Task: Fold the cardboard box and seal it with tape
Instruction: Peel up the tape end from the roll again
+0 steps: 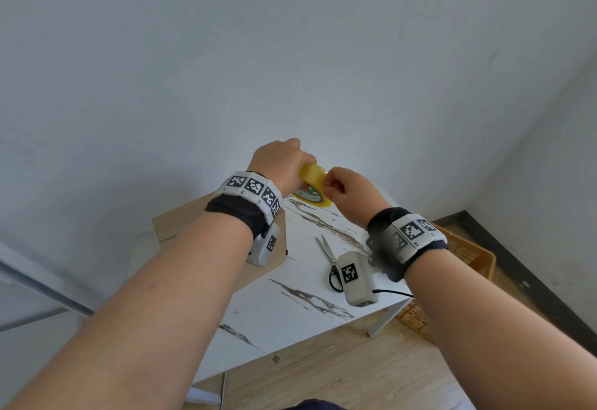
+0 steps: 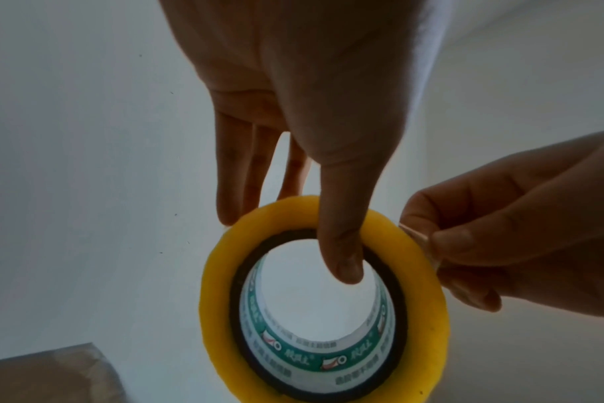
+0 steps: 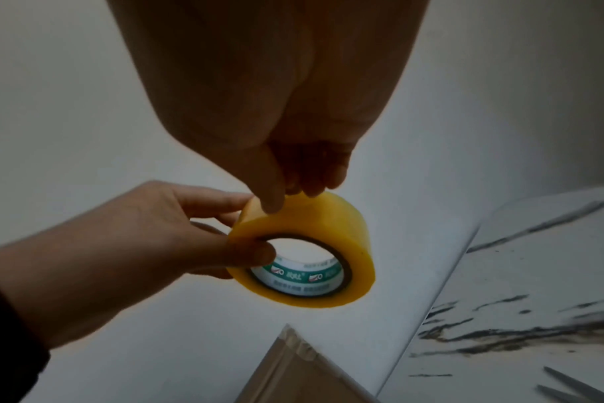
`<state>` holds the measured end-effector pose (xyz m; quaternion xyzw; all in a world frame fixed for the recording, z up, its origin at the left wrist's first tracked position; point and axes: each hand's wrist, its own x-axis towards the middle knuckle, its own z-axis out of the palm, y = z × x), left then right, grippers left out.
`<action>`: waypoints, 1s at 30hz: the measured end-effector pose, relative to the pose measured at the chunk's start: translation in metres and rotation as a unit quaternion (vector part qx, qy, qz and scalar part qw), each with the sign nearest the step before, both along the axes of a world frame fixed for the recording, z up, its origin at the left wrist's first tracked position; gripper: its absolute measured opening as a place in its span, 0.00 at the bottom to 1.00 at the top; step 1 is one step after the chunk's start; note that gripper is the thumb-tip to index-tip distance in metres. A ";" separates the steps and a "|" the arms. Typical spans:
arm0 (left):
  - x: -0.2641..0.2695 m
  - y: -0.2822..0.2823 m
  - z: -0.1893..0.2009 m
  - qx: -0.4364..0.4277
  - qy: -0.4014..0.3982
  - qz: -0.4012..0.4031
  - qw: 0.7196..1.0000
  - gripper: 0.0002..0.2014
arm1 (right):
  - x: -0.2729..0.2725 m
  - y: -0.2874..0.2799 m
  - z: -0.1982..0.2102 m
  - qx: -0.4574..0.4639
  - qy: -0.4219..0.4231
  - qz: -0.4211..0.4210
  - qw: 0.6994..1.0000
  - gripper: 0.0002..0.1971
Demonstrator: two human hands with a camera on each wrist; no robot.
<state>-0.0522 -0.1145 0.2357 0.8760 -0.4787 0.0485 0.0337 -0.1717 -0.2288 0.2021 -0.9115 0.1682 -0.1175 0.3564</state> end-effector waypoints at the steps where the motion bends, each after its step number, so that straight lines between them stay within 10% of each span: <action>1: 0.000 0.000 -0.001 0.003 0.007 -0.002 1.000 0.08 | -0.001 -0.001 0.001 0.011 0.009 0.006 1.000 0.05; 12: 0.004 -0.004 0.003 -0.020 0.022 0.028 0.999 0.06 | -0.006 0.001 -0.006 0.021 -0.143 -0.105 0.984 0.13; 20: 0.002 -0.005 0.012 -0.036 0.018 0.020 0.999 0.09 | 0.006 0.005 -0.014 -0.138 -0.234 -0.114 0.956 0.05; 30: -0.001 -0.003 0.011 -0.014 -0.014 0.021 1.000 0.06 | 0.009 0.007 -0.010 -0.142 -0.203 -0.094 0.964 0.03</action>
